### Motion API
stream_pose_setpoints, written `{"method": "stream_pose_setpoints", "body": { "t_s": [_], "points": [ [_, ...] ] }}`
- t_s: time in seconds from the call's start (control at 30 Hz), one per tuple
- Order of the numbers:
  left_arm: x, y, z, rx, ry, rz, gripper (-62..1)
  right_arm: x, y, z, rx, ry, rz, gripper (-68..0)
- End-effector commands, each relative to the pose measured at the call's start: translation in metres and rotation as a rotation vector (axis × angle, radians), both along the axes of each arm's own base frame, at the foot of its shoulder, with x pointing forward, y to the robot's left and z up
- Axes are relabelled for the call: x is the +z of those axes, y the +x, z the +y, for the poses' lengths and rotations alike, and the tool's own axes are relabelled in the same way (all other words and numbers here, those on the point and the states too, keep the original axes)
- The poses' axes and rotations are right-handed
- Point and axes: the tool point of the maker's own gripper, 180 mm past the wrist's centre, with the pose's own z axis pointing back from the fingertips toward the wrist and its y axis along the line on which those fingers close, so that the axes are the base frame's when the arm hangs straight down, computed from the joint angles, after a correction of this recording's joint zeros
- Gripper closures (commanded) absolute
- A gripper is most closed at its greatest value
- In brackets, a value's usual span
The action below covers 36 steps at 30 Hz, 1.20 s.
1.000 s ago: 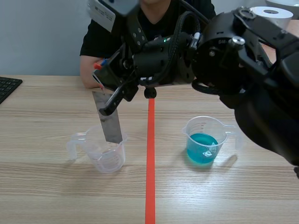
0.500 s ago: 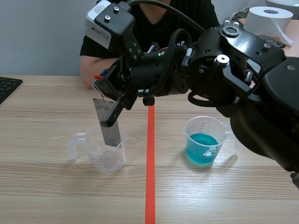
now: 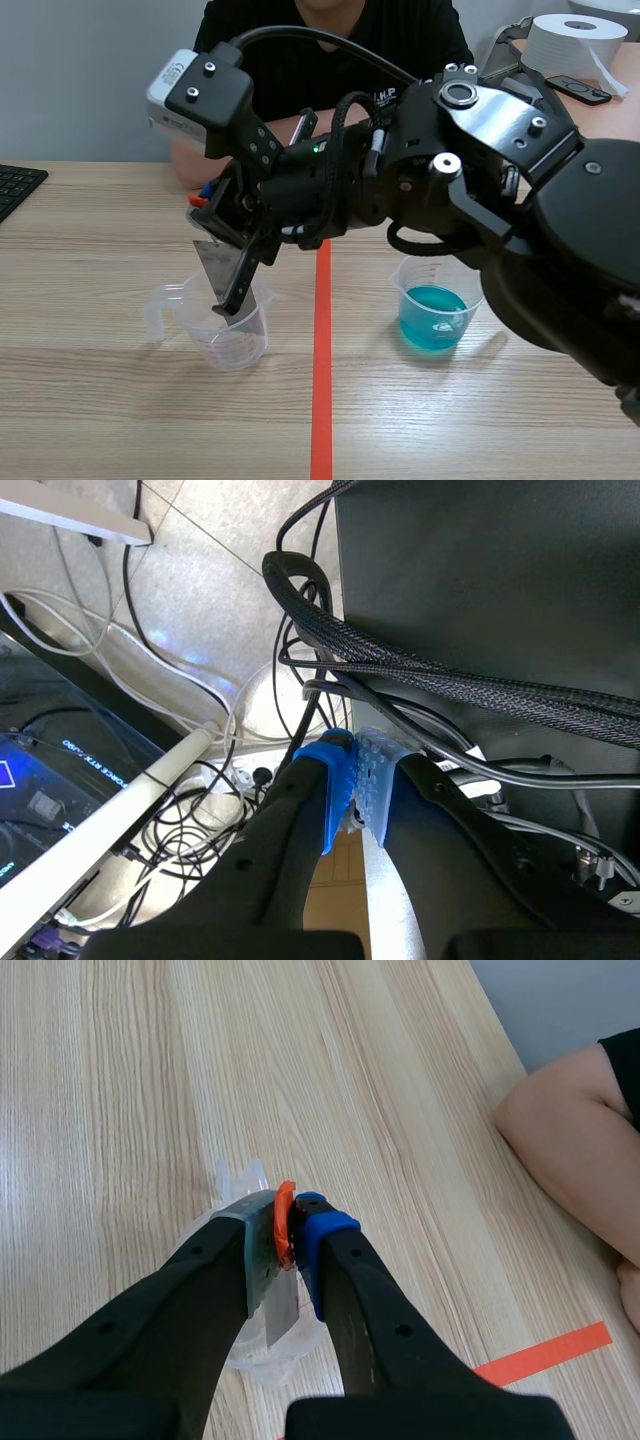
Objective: Do the redox reaction experiment.
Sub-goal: 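Put the plate into the left beaker, then return to the home posture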
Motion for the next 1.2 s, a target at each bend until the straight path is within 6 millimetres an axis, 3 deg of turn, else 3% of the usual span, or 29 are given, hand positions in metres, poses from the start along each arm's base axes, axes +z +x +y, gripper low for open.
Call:
{"method": "stream_pose_setpoints", "body": {
  "t_s": [0.0,0.37,0.63,0.7,0.8,0.9,1.0,1.17],
  "points": [
    [0.002,0.000,-0.001,-0.001,-0.004,-0.008,-2.7,0.012,0.005,0.000,0.003,0.015,-0.039,-0.7],
    [0.002,0.000,-0.001,-0.001,-0.003,-0.008,-2.7,0.013,0.004,0.001,0.005,0.017,-0.038,-0.6],
    [0.002,0.000,-0.001,-0.001,-0.003,-0.008,-2.7,0.010,-0.017,0.008,0.112,0.031,-0.002,-1.9],
    [0.002,0.000,-0.001,-0.001,-0.003,-0.008,-2.7,0.006,-0.025,0.010,0.145,0.021,0.008,-8.7],
    [0.002,0.000,-0.001,-0.001,-0.004,-0.008,-2.7,-0.001,-0.039,0.014,0.203,0.007,0.025,-30.4],
    [0.002,0.000,-0.001,-0.001,-0.003,-0.008,-2.7,-0.002,-0.059,0.022,0.277,0.036,0.065,-46.6],
    [0.002,0.000,-0.001,-0.001,-0.003,-0.008,-2.7,-0.003,-0.081,0.030,0.345,0.068,0.119,-54.3],
    [0.002,0.000,-0.001,-0.001,-0.003,-0.008,-2.7,0.004,-0.102,0.038,0.394,0.144,0.208,-60.8]
  ]
}}
